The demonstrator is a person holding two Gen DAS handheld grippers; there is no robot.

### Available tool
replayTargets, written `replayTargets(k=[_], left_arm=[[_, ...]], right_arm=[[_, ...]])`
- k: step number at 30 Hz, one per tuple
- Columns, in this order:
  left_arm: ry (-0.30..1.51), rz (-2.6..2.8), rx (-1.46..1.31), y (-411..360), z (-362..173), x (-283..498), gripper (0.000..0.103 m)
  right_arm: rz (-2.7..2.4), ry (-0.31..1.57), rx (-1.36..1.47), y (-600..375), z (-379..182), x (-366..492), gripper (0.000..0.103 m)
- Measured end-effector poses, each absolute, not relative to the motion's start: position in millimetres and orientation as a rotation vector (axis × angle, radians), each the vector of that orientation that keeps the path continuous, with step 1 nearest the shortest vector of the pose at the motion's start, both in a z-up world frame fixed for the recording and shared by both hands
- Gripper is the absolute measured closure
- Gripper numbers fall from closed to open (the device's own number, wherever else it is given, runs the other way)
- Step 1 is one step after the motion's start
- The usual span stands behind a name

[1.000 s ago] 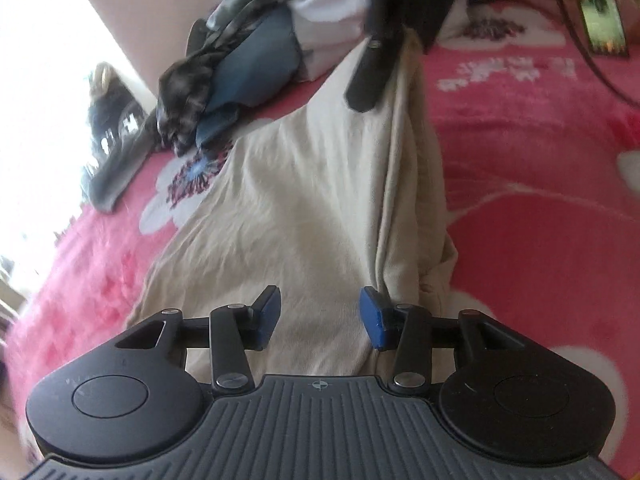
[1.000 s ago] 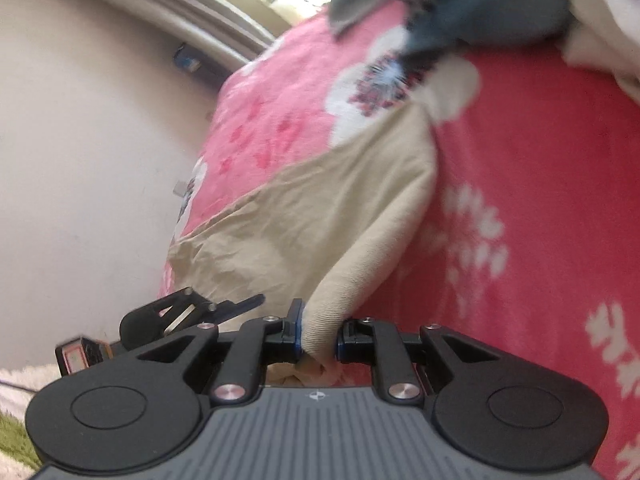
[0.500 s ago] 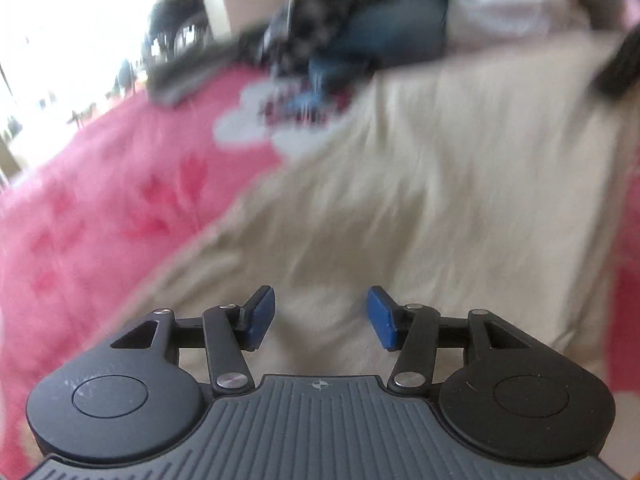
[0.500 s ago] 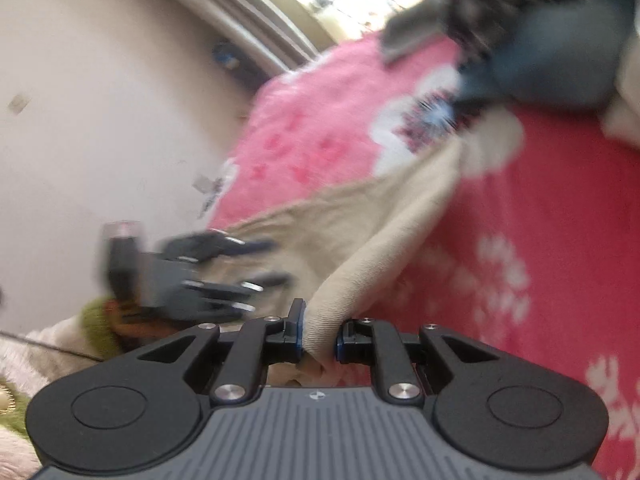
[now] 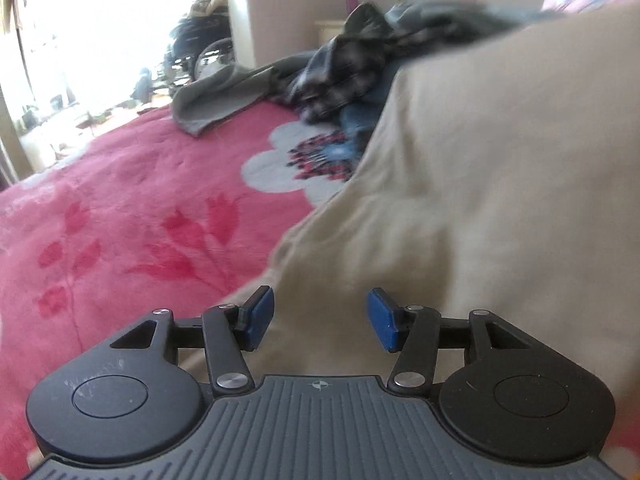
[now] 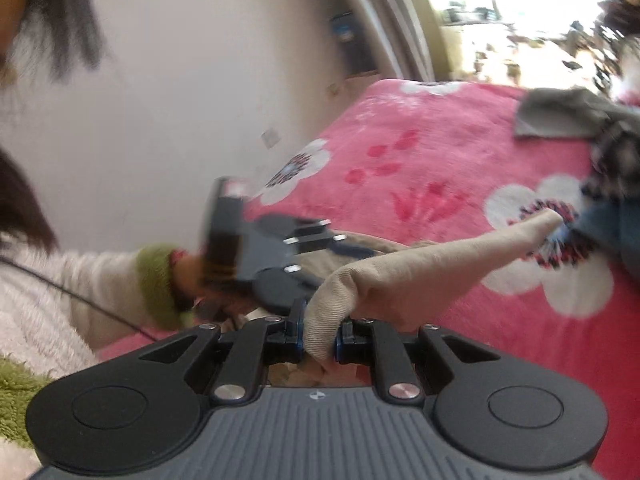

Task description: Fold clothes

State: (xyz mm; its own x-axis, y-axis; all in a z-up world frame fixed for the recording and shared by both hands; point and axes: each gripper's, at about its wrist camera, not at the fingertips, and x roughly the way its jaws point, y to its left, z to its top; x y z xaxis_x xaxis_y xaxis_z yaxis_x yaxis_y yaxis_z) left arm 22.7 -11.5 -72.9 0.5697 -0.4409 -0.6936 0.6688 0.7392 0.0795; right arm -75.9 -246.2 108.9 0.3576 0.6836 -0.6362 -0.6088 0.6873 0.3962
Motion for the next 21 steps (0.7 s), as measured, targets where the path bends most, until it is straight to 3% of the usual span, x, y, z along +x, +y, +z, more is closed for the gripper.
replayTargets(k=[8,15,21], left_arm=[[0.742,-0.605,0.268,-6,-87,46,0.05],[0.768,-0.347,-0.068,79,-49,59,0.052],[0.717,-0.186,-0.221,181,-14,13,0.051]], right_arm=[[0.905,0.891,-0.028,-200,124,-73,0.087],[0.979,0.894,-0.16,-155,134,-71,0.087],[1.108,0.894,-0.307,-90,132,-69,0.087]])
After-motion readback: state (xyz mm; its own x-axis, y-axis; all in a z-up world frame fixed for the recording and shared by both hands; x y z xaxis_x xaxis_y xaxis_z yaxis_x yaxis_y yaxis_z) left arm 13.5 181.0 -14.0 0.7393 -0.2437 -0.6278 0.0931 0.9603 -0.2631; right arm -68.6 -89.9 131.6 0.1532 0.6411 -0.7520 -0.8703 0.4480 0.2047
